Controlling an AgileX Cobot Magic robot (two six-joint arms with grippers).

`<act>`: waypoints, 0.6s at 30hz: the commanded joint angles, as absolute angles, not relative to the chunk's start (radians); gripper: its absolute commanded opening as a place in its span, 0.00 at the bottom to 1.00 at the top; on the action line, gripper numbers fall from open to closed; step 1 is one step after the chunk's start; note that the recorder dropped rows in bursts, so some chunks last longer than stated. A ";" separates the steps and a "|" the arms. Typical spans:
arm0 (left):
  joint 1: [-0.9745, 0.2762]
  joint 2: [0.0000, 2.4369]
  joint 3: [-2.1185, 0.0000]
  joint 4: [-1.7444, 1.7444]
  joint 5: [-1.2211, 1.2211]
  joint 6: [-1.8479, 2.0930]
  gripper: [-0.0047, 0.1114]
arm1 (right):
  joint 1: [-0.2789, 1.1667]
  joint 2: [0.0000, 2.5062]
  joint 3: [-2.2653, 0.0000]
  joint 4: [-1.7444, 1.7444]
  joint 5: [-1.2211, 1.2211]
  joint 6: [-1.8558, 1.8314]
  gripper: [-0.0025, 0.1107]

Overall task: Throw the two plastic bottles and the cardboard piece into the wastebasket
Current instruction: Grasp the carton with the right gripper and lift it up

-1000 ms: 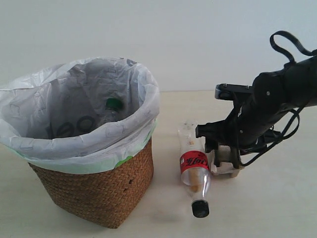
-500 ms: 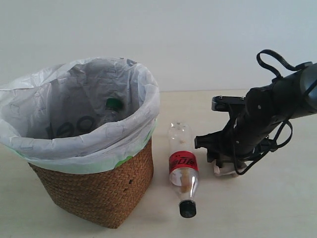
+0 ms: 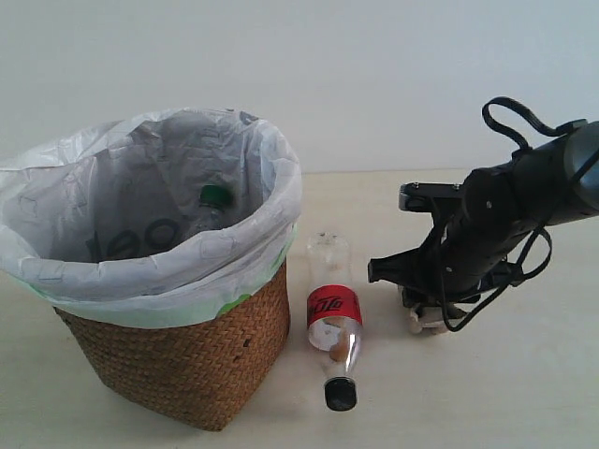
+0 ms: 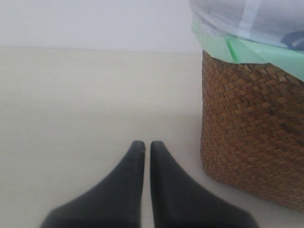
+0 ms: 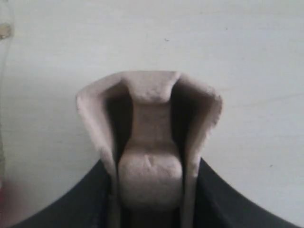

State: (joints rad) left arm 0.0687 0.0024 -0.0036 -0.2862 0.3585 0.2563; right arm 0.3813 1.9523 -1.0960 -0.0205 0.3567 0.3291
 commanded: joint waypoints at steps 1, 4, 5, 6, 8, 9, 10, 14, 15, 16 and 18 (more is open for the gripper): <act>0.071 0.000 0.000 -0.281 0.359 0.261 0.07 | 0.371 1.924 -1.099 -0.035 0.387 0.331 0.04; 0.071 0.000 0.000 -0.281 0.359 0.261 0.07 | 0.355 1.873 -1.099 -0.040 0.426 0.328 0.04; 0.071 0.000 0.000 -0.281 0.359 0.261 0.07 | 0.346 1.850 -1.099 -0.046 0.442 0.328 0.03; 0.071 0.000 0.000 -0.281 0.359 0.261 0.07 | 0.334 1.824 -1.099 -0.048 0.459 0.326 0.03; 0.071 0.000 0.000 -0.281 0.359 0.261 0.07 | 0.308 1.770 -1.099 -0.056 0.495 0.322 0.03; 0.071 0.000 0.000 -0.281 0.359 0.261 0.07 | 0.291 1.738 -1.099 -0.065 0.519 0.322 0.03; 0.071 0.000 0.000 -0.281 0.359 0.261 0.07 | 0.272 1.705 -1.099 -0.080 0.544 0.322 0.03; 0.071 0.000 0.000 -0.281 0.359 0.261 0.07 | 0.179 1.595 -1.099 -0.150 0.661 0.322 0.03; 0.071 0.000 0.000 -0.281 0.359 0.261 0.07 | 0.148 1.573 -1.099 -0.173 0.691 0.325 0.03; 0.071 0.000 0.000 -0.281 0.359 0.261 0.07 | 0.116 1.551 -1.099 -0.195 0.717 0.331 0.03; 0.071 0.000 0.000 -0.281 0.359 0.261 0.07 | 0.063 1.517 -1.099 -0.221 0.752 0.337 0.03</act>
